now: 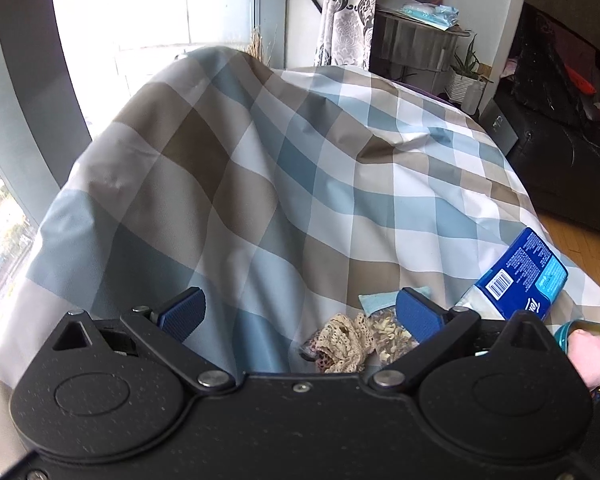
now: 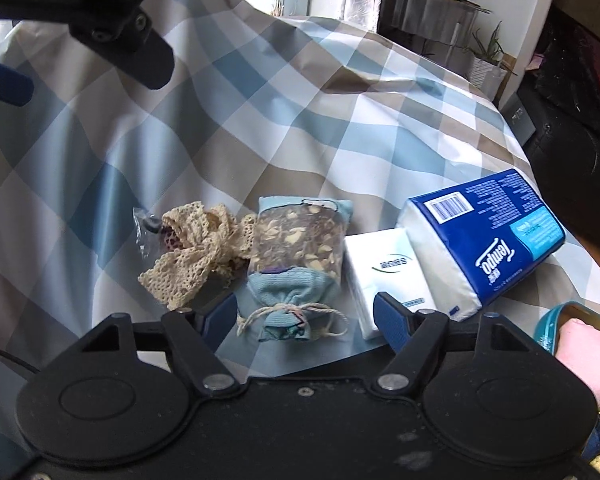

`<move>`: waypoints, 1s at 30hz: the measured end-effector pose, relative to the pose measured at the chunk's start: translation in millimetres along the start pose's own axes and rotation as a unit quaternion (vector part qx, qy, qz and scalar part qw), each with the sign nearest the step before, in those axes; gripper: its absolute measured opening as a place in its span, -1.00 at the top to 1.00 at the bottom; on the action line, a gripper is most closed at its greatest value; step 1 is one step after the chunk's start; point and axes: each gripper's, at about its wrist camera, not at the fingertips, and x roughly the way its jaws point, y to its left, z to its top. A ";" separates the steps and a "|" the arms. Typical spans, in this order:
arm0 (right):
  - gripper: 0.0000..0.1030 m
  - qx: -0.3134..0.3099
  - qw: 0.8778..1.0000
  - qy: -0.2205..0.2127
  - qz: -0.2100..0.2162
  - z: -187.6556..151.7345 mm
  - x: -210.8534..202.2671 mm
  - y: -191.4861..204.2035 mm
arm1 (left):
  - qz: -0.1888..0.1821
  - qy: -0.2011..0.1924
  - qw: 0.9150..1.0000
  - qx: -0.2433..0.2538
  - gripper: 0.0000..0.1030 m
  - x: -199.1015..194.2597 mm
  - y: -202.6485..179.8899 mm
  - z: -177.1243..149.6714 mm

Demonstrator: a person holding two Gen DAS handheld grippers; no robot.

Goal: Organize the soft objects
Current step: 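Grasp the small white tissue packet with the right gripper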

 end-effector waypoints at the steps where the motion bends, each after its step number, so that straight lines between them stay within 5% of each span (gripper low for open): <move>1: -0.39 0.000 1.000 0.002 0.002 0.6 1.9 1.5 | -0.003 0.003 1.000 -0.005 -0.91 1.4 1.3 0.7; 7: -0.16 -0.016 1.000 0.021 0.004 8.8 18.8 12.9 | -0.010 0.005 1.000 -0.025 -0.91 2.2 6.5 0.6; 10: 0.51 -0.022 0.999 0.039 0.007 11.9 26.2 14.8 | -0.009 0.003 1.000 -0.026 -0.91 1.8 6.3 -0.1; 16: 0.96 0.015 0.998 0.034 0.040 19.5 14.0 -5.1 | -0.007 0.001 1.000 -0.026 -0.90 2.0 5.7 -0.8; 21: 0.94 0.048 0.997 0.026 0.054 21.7 0.3 -22.2 | -0.007 0.005 0.999 -0.033 -0.90 2.8 7.8 -0.9; 24: 0.77 0.038 0.996 0.036 0.067 20.7 -1.0 -18.8 | -0.011 0.005 0.999 -0.038 -0.90 2.3 9.4 -0.7; 30: -0.06 -0.014 0.991 0.038 0.129 4.0 -13.8 8.4 | -0.002 0.011 0.999 -0.035 -0.90 5.5 8.5 -1.5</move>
